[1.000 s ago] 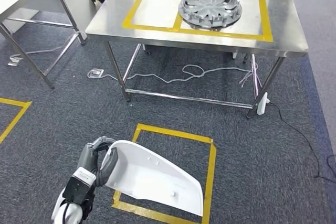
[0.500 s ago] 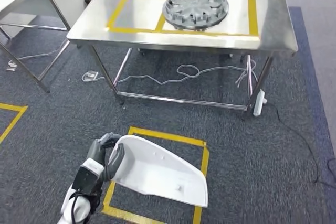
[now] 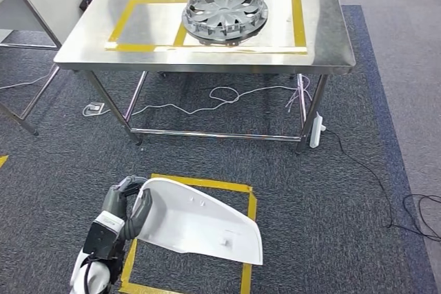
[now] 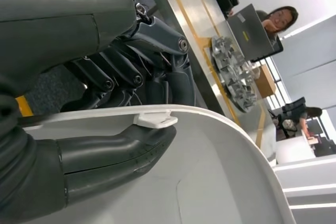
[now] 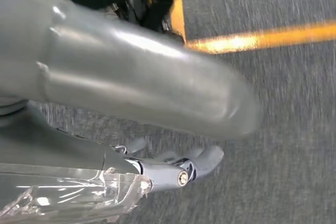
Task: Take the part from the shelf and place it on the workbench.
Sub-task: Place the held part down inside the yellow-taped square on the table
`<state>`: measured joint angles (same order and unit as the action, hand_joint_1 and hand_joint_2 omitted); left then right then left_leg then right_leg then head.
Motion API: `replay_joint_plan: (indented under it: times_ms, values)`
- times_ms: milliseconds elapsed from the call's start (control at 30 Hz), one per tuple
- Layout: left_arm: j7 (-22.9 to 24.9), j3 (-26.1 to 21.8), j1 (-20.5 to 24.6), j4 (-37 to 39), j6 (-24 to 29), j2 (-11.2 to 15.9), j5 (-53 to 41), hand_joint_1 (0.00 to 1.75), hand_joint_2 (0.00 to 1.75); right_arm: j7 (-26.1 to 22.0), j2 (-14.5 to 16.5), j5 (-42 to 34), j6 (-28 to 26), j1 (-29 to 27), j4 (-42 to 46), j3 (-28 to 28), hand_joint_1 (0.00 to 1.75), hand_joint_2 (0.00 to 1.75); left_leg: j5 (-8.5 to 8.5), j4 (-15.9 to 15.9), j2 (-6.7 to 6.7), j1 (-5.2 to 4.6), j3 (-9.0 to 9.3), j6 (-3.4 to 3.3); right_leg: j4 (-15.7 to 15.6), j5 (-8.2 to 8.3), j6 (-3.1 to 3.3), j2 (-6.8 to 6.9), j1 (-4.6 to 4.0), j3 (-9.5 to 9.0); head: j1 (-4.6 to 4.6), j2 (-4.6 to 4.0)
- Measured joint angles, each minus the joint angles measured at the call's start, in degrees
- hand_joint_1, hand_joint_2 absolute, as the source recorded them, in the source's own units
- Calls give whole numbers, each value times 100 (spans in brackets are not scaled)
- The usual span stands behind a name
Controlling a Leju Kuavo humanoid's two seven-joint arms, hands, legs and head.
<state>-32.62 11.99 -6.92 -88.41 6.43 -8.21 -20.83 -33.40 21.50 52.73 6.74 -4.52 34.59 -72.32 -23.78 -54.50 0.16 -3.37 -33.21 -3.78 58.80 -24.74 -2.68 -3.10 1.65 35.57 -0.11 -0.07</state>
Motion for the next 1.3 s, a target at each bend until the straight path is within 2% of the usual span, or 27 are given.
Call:
replay_joint_plan:
  times_ms: [67,100,200,233,267,300,367,400,433,533,600,633,700,733,767,800,833,867,900,933,967,1000,1067,1100,1167,1233,1300]
  values:
    - [0,-1,2,2,2,-7,0,175,175,0,-3,8,-1,27,21,-6,0,0,80,202,14,47,137,27,8,-34,-15,54,-45,-16,2,0]
    - [-1,1,4,3,2,-11,-1,175,175,-2,-8,7,-5,46,34,-8,0,0,117,293,23,79,207,50,137,-127,-18,97,-75,23,17,0]
    - [2,1,0,20,2,-14,-1,175,175,-1,-33,5,-13,70,70,-17,0,0,125,356,41,135,309,135,1089,-614,-77,198,-99,420,62,0]
    - [3,1,-5,30,2,-13,-1,175,175,1,-44,5,-13,71,79,-19,0,0,105,338,44,151,321,160,1332,-681,-119,214,-94,532,68,0]
    - [3,1,-7,38,1,-11,-1,175,175,1,-53,5,-14,71,85,-20,0,0,78,307,44,174,330,185,1384,-635,-171,232,-85,553,68,0]
    - [3,1,-8,46,1,-11,0,175,175,1,-62,5,-15,73,94,-21,0,0,40,257,43,208,338,220,1206,-478,-231,251,-70,463,69,0]
    - [3,-1,-6,55,1,-11,0,175,175,2,-70,6,-15,86,110,-22,0,0,-76,101,42,281,335,315,516,-149,-368,281,-29,104,81,0]
    - [3,-2,-5,56,1,-10,-1,175,175,3,-69,7,-15,100,118,-22,0,0,-146,-2,41,302,315,360,243,-80,-376,271,-19,-52,105,0]
    - [3,-2,-4,57,2,-10,-1,175,175,4,-69,7,-14,117,122,-23,0,0,-199,-82,40,309,291,393,110,-86,-327,253,-20,-136,109,0]
    - [3,0,-3,57,4,-10,1,175,175,3,-71,13,-11,143,129,-28,0,0,-255,-178,35,308,258,436,127,-156,-52,203,-45,-159,81,0]
    - [3,-1,3,57,10,-9,3,175,175,-2,-68,21,-14,144,130,-33,0,0,-368,-386,30,320,167,480,129,-198,55,193,-41,-181,65,0]
    - [3,-1,5,57,16,-9,8,175,175,-8,-67,25,-20,147,131,-39,0,0,-494,-673,28,329,16,506,125,-223,99,189,-37,-197,52,0]
    - [9,1,1,64,28,-9,24,175,175,-23,-69,39,-30,148,132,-57,0,0,-771,-1493,27,345,-468,534,124,-286,148,184,-38,-226,36,0]
    - [13,0,-4,70,33,-8,35,175,175,-28,-69,48,-34,146,132,-67,0,0,-828,-1827,27,349,-694,534,124,-319,155,179,-39,-252,37,0]
    - [16,-1,-9,79,37,-8,45,175,175,-32,-69,57,-35,143,132,-78,0,0,-774,-1975,26,350,-833,524,124,-355,153,172,-40,-290,38,0]
    - [18,-1,-12,86,40,-8,54,175,175,-36,-69,65,-37,141,132,-90,0,0,-599,-1897,25,350,-856,504,123,-393,147,166,-39,-346,37,0]
    - [18,-2,-13,91,46,-8,61,175,175,-38,-69,71,-39,142,132,-101,0,0,-339,-1610,23,349,-769,477,120,-436,136,159,-38,-415,38,0]
    - [18,-2,-12,94,51,-8,65,175,175,-42,-69,78,-40,143,132,-111,0,0,-73,-1218,21,347,-626,447,111,-481,118,154,-35,-470,38,0]
    - [20,-3,-10,95,56,-9,68,175,175,-45,-69,83,-41,149,132,-120,0,0,73,-839,21,337,-456,419,100,-535,90,146,-41,-519,33,0]
    - [22,-3,-7,97,60,-10,69,175,175,-48,-69,87,-43,155,132,-123,0,0,100,-553,21,327,-320,407,72,-582,55,142,-46,-556,26,0]
    - [25,-4,-6,99,63,-12,72,175,175,-51,-69,90,-44,157,132,-126,0,0,38,-372,18,318,-233,400,43,-602,12,140,-51,-619,17,0]
    - [29,-5,-5,102,68,-14,76,175,175,-53,-69,92,-46,159,132,-127,0,0,-70,-285,12,310,-175,392,10,-598,-35,143,-58,-687,11,0]
    - [33,-13,-14,106,83,-16,84,175,175,-56,-69,99,-49,162,131,-130,0,0,-141,-195,-14,313,-51,343,45,-557,-104,177,-51,-767,16,1]
    - [34,-20,-18,107,90,-17,89,175,175,-58,-69,104,-50,170,131,-131,0,0,-172,-182,-21,311,32,306,219,-529,-115,203,-52,-678,23,1]
    - [34,-30,-23,111,97,-20,104,175,175,-61,-69,116,-49,186,130,-133,0,0,-280,-168,-15,295,207,242,918,-549,-100,245,-67,-254,40,0]
    - [35,-34,-23,121,98,-23,120,175,175,-63,-69,124,-49,166,127,-144,0,0,-457,-167,-10,263,408,193,1552,-861,-93,252,-99,299,47,0]
    - [36,-39,-25,133,99,-25,125,175,175,-65,-69,131,-49,130,124,-162,0,0,-673,-165,-21,233,687,164,1605,-1281,-84,252,-128,653,60,0]
